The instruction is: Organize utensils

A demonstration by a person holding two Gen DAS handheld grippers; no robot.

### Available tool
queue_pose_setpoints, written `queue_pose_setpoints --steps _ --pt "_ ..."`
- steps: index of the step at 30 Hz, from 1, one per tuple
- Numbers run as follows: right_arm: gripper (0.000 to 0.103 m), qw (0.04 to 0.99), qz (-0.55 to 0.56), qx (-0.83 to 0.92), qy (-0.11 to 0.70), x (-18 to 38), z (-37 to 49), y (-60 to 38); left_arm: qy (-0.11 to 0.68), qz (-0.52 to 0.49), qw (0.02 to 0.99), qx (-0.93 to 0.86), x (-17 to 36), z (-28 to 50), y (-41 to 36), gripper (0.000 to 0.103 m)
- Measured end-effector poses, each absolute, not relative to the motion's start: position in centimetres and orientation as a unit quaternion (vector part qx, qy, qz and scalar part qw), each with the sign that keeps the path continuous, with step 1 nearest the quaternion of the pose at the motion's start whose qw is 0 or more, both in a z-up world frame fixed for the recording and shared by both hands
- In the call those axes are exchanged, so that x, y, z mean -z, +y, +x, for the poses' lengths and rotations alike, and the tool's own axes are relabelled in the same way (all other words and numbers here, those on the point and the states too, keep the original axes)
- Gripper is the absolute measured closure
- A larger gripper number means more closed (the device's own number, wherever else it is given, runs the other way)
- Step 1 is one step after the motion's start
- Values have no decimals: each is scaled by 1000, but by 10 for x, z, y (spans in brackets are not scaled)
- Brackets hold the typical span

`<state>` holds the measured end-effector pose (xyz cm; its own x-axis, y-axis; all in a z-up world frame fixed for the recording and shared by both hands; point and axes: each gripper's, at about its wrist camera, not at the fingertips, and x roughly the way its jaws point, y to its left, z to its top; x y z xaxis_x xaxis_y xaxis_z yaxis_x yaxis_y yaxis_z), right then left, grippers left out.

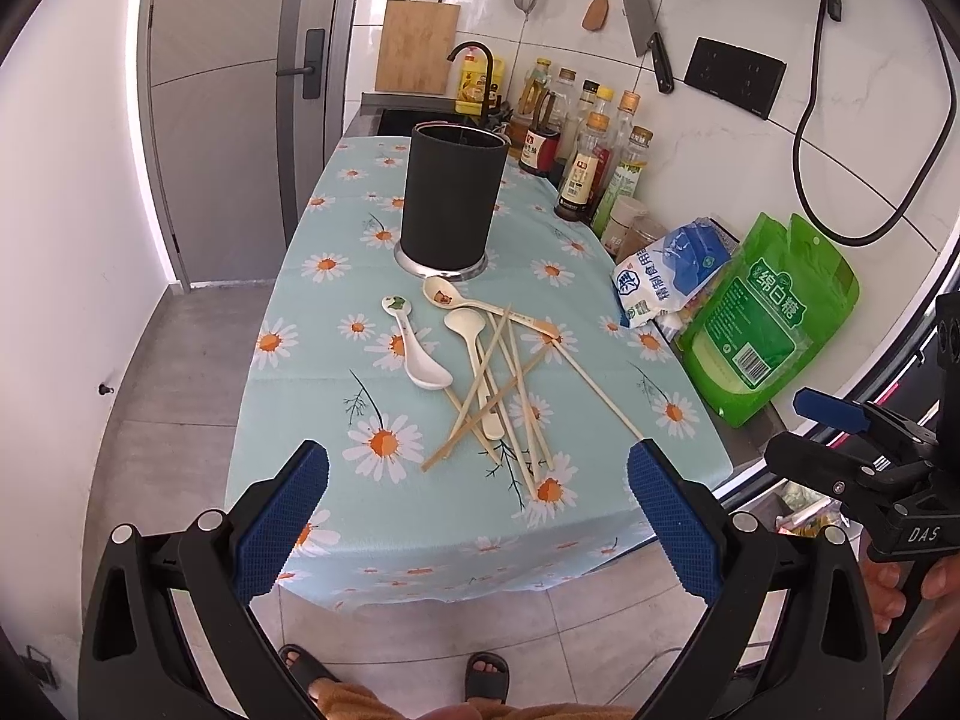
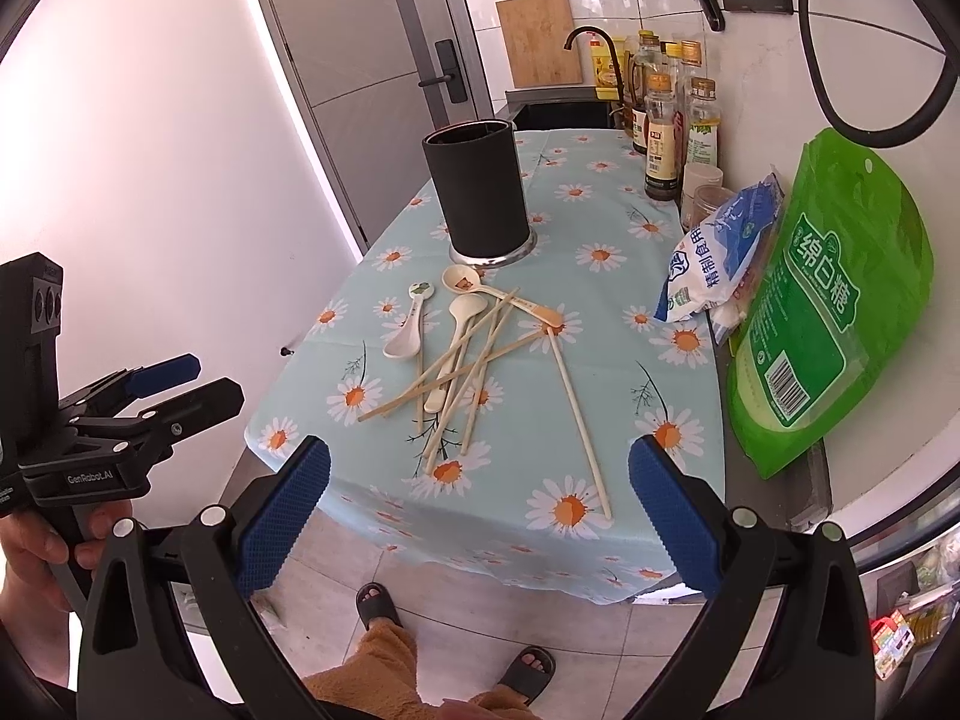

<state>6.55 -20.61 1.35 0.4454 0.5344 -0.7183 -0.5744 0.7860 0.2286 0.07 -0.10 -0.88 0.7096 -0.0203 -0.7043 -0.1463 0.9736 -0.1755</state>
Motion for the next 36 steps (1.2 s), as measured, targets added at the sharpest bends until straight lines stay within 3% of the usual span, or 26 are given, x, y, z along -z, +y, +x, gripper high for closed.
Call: queue_pose_setpoints --steps 36 --pt "4 836 -7 -340 431 -9 80 -211 386 -133 912 -39 7 7 -3 6"
